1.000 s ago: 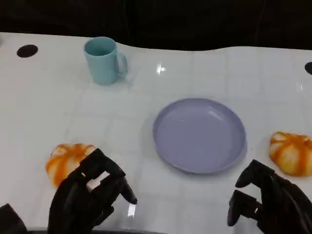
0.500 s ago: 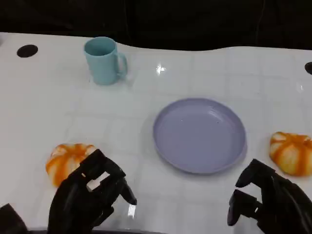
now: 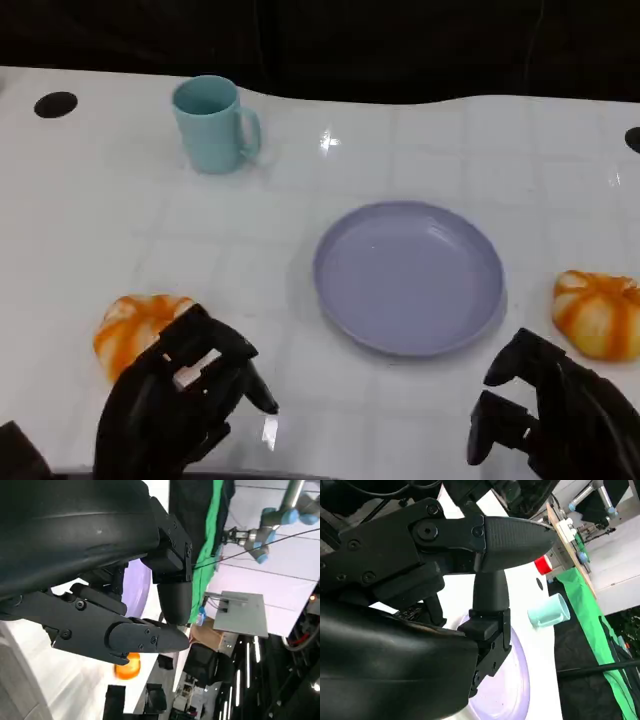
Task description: Grasp the bread from the table and place it into the plate.
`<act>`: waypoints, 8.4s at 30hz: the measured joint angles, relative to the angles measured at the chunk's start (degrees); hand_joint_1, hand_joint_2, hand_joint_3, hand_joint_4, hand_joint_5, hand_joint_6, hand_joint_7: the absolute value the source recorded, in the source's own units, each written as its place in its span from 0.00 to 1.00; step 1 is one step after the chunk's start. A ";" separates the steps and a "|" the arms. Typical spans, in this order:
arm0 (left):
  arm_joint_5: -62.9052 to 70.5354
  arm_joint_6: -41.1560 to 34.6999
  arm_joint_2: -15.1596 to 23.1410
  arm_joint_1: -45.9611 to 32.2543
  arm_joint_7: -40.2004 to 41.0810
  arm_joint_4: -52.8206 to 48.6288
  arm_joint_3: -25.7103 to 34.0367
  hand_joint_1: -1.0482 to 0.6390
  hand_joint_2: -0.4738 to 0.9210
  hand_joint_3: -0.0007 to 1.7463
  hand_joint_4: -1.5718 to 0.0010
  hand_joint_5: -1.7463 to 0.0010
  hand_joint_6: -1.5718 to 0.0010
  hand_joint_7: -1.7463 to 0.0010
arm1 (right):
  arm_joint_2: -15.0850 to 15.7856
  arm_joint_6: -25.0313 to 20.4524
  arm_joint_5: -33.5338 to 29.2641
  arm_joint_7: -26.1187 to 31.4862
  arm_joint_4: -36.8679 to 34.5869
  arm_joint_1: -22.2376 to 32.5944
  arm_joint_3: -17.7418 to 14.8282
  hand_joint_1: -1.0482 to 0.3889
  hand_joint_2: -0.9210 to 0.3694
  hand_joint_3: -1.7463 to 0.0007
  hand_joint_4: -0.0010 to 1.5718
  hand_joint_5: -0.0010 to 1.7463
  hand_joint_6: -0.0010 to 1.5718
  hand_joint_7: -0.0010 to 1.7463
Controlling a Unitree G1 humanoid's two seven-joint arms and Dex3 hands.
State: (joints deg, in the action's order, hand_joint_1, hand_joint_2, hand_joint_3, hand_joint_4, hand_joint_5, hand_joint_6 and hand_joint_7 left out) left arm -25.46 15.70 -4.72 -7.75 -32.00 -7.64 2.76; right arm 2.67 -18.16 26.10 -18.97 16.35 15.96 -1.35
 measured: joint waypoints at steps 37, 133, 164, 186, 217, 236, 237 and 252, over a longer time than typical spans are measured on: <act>34.50 9.78 13.50 0.07 15.70 10.03 -0.47 0.33 1.00 0.02 0.83 0.88 0.79 1.00 | -0.11 -0.41 0.08 0.61 0.85 0.72 0.35 0.37 0.00 0.70 0.47 1.00 0.29 1.00; 73.50 -23.79 29.82 29.22 8.69 -10.06 -23.07 0.31 0.95 0.00 0.98 0.99 0.93 1.00 | -0.14 0.60 -0.41 0.88 0.74 1.08 1.09 0.39 0.00 0.68 0.46 1.00 0.28 1.00; 62.82 -14.61 29.07 33.79 20.37 -27.36 -24.86 0.48 1.00 0.03 0.69 0.40 0.63 0.98 | -0.13 0.65 -0.39 0.98 0.82 1.24 1.19 0.38 0.00 0.69 0.46 1.00 0.29 1.00; 59.48 -0.76 26.30 34.27 44.63 -41.76 -23.75 0.45 0.93 0.40 0.49 0.00 0.61 0.00 | -0.12 0.65 -0.39 0.97 0.80 1.17 1.07 0.37 0.00 0.69 0.46 1.00 0.29 1.00; 56.87 1.56 26.63 31.42 42.68 -29.94 -20.81 0.48 0.83 0.53 0.48 0.00 0.57 0.00 | -0.09 0.65 -0.27 0.81 0.62 0.95 0.97 0.38 0.00 0.69 0.47 1.00 0.29 1.00; 56.78 -0.90 26.78 31.45 38.78 -21.71 -19.98 0.49 0.81 0.55 0.47 0.00 0.58 0.00 | -0.10 0.67 -0.31 0.80 0.62 0.98 1.05 0.37 0.00 0.69 0.47 1.00 0.30 1.00; 56.81 -0.91 26.76 31.59 38.59 -21.41 -19.97 0.50 0.80 0.56 0.47 0.00 0.57 0.00 | -0.10 0.67 -0.32 0.80 0.62 0.98 1.05 0.37 0.00 0.70 0.47 1.00 0.30 1.00; 57.79 2.43 24.55 35.64 38.71 -22.66 -20.17 0.50 0.79 0.57 0.46 0.00 0.57 0.00 | -0.10 0.94 -0.60 0.91 0.73 1.20 1.45 0.38 0.00 0.68 0.46 1.00 0.28 1.00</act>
State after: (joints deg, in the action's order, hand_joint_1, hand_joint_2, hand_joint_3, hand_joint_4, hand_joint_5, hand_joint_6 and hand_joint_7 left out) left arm 32.33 18.13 19.83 27.89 6.71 -30.30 -17.41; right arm 2.57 -17.22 25.50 -18.06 17.08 17.16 0.10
